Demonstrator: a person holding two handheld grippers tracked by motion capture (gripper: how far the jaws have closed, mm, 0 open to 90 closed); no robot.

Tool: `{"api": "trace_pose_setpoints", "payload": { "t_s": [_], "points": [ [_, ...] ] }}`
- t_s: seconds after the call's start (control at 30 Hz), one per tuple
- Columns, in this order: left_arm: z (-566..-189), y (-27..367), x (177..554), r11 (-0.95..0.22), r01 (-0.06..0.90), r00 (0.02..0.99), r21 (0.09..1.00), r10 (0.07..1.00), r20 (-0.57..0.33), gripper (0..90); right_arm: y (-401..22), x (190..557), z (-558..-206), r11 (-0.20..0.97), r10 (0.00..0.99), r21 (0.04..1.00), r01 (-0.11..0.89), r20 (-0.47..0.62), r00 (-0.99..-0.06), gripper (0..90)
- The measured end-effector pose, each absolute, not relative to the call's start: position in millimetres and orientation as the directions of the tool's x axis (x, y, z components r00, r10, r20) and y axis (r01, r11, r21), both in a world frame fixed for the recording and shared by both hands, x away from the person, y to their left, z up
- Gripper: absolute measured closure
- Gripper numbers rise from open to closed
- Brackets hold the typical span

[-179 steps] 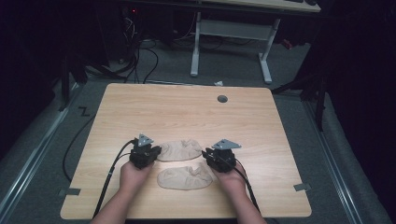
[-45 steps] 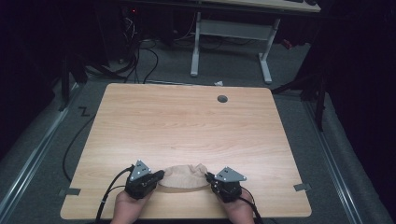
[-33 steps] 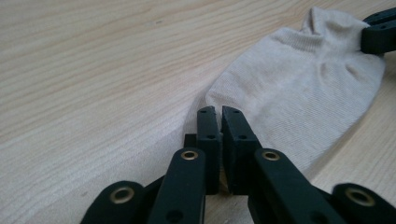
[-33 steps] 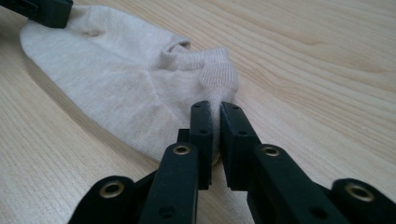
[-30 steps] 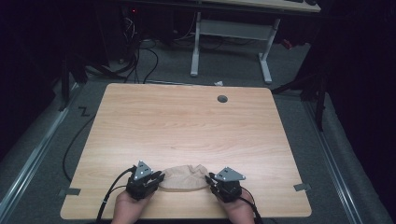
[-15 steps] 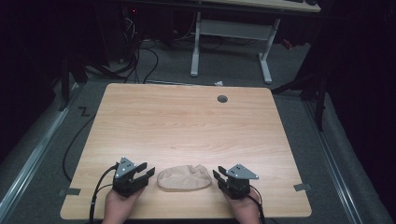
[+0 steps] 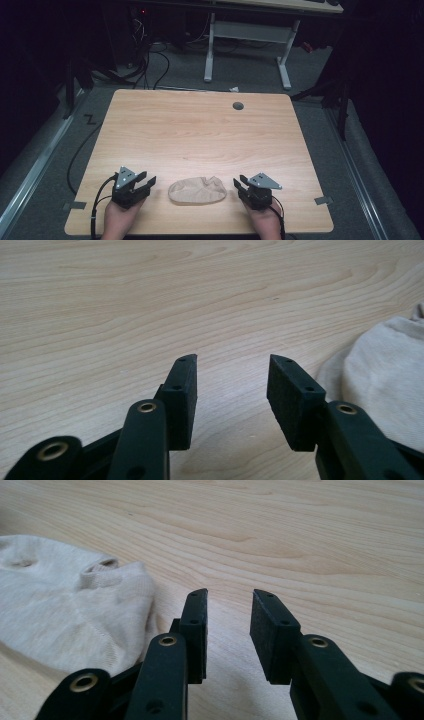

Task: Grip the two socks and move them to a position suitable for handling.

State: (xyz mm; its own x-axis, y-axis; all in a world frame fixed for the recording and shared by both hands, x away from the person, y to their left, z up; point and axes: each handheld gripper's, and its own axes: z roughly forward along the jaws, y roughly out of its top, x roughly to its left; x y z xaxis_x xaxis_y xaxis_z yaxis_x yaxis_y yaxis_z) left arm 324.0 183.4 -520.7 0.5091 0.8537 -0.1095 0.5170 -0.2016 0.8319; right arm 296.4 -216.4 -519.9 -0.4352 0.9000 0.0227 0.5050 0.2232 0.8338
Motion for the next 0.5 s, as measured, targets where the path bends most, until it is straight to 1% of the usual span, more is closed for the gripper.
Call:
{"api": "trace_pose_setpoints", "payload": {
  "t_s": [0.1, 0.23, 0.37, 0.5],
  "points": [
    [-518, 188, 327, -0.195, 0.52, 0.497, 0.832, 0.861, -0.108, 54.9, -218, 299, -520, 0.21, 0.909, 0.835, 0.509, 0.025, -0.416, 68.1],
    [-516, 194, 330, -0.212, 0.501, 0.487, 0.839, 0.87, -0.071, 53.7, -222, 304, -520, 0.199, 0.919, 0.835, 0.513, 0.022, -0.393, 67.3],
    [-518, 200, 333, -0.198, 0.515, 0.474, 0.834, 0.876, -0.085, 52.6, -227, 313, -519, 0.198, 0.932, 0.826, 0.528, 0.009, -0.364, 68.0],
    [-519, 202, 333, -0.197, 0.521, 0.471, 0.83, 0.878, -0.087, 52.0, -233, 318, -518, 0.187, 0.935, 0.832, 0.522, 0.011, -0.353, 66.1]
  ]
}}
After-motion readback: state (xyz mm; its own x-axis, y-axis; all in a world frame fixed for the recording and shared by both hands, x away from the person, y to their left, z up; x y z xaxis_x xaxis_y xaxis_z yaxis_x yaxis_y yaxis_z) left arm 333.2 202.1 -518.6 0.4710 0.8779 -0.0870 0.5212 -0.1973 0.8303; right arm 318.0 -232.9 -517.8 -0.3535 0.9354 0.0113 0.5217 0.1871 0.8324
